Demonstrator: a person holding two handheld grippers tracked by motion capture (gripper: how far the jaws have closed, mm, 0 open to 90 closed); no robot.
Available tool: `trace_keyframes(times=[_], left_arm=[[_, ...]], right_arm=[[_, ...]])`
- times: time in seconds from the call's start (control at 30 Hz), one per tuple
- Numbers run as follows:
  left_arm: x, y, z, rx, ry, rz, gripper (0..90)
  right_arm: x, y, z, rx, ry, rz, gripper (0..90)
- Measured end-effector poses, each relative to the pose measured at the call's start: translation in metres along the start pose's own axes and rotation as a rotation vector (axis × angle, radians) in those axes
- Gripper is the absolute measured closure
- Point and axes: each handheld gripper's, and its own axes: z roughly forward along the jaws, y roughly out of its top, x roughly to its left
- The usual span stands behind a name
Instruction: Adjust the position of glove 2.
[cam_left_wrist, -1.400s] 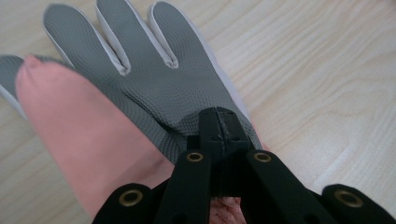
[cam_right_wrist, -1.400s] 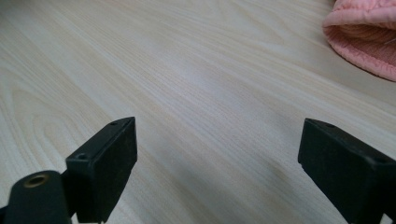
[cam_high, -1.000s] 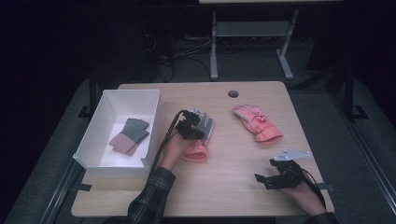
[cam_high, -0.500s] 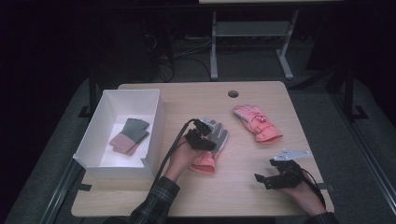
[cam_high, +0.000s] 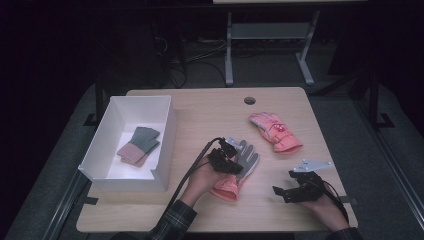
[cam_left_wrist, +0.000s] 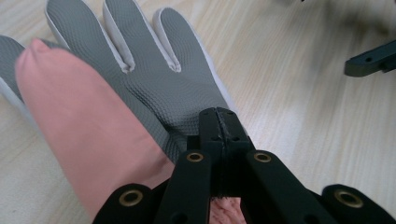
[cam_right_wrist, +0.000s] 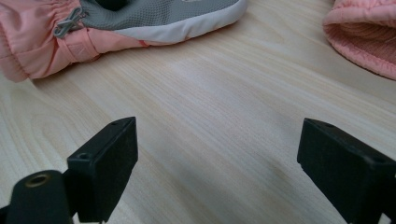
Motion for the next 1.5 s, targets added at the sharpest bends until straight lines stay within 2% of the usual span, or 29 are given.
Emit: trace_keyframes(times=[0.07, 0.1, 0.13, 0.2, 0.27, 0.3, 0.37, 0.47, 0.5, 0.57, 0.63, 0.67, 0.77, 0.87, 0.9, 0.93, 0.97, 1.13, 1.17, 1.2, 1.23, 1.5], left_arm=[[0.0, 0.002, -0.006, -0.01, 0.001, -0.001, 89.9], [0.001, 0.004, -0.016, -0.017, 0.018, 0.008, 89.9], [0.001, 0.004, -0.016, -0.017, 0.018, 0.008, 89.9], [0.004, 0.004, -0.029, -0.009, 0.046, 0.016, 89.9], [0.007, 0.003, -0.034, -0.004, 0.059, 0.007, 89.9], [0.013, -0.001, -0.04, 0.004, 0.067, -0.006, 89.8], [0.018, -0.005, -0.044, 0.009, 0.067, -0.003, 89.9], [0.021, -0.011, -0.047, 0.006, 0.058, -0.01, 89.8], [0.02, -0.017, -0.049, 0.028, 0.075, 0.006, 89.8], [0.019, -0.025, -0.051, 0.028, 0.082, 0.012, 89.8], [0.019, -0.029, -0.05, 0.023, 0.077, 0.01, 89.8], [0.019, -0.034, -0.049, 0.022, 0.07, -0.003, 89.8], [0.017, -0.043, -0.043, 0.042, 0.062, -0.008, 89.8], [0.014, -0.048, -0.042, 0.062, 0.043, 0.005, 89.8], [0.01, -0.05, -0.041, 0.061, 0.02, 0.009, 89.8], [0.01, -0.05, -0.041, 0.061, 0.02, 0.009, 89.8], [0.006, -0.052, -0.039, 0.066, 0.003, 0.024, 89.8], [-0.005, -0.05, -0.032, 0.074, -0.039, 0.052, 89.8], [-0.01, -0.048, -0.028, 0.072, -0.06, 0.07, 89.8], [-0.01, -0.048, -0.028, 0.072, -0.06, 0.07, 89.8], [-0.014, -0.046, -0.024, 0.073, -0.075, 0.089, 89.8], [-0.031, -0.038, -0.005, 0.073, -0.09, 0.135, 89.8]], right_arm=[[0.0, 0.0, 0.0, -0.002, -0.001, -0.001, 12.1], [-0.001, 0.0, 0.0, -0.002, -0.001, -0.001, 12.1], [-0.001, 0.0, 0.0, -0.002, -0.001, -0.001, 12.1], [-0.001, 0.0, -0.001, -0.002, -0.002, 0.0, 12.1], [-0.001, 0.0, -0.001, -0.005, -0.003, -0.001, 12.1], [0.0, 0.0, -0.001, -0.003, -0.004, 0.001, 12.1], [0.0, 0.0, -0.001, -0.004, -0.006, 0.0, 12.1], [0.0, 0.0, -0.001, -0.004, -0.005, -0.002, 12.1], [0.0, 0.0, -0.001, -0.002, -0.005, 0.001, 12.1], [0.0, 0.0, 0.0, 0.0, -0.007, 0.003, 12.1], [0.0, 0.0, 0.0, 0.001, -0.008, 0.003, 12.1], [-0.001, 0.0, 0.0, 0.001, -0.009, 0.004, 12.1], [-0.001, 0.0, 0.0, 0.003, -0.01, 0.007, 12.1], [0.0, 0.0, 0.0, 0.003, -0.011, 0.009, 12.1], [0.0, 0.0, -0.001, 0.003, -0.011, 0.005, 12.1], [0.0, 0.0, -0.001, 0.003, -0.011, 0.005, 12.1], [-0.001, 0.0, 0.0, 0.005, -0.01, 0.01, 12.1], [-0.002, 0.0, 0.0, 0.007, -0.011, 0.014, 12.1], [-0.003, -0.001, 0.0, 0.003, -0.012, 0.005, 12.1], [-0.003, -0.001, 0.0, 0.003, -0.012, 0.005, 12.1], [-0.004, -0.001, -0.001, -0.002, -0.016, 0.01, 12.1], [-0.006, -0.001, -0.002, 0.0, -0.021, 0.015, 12.2]])
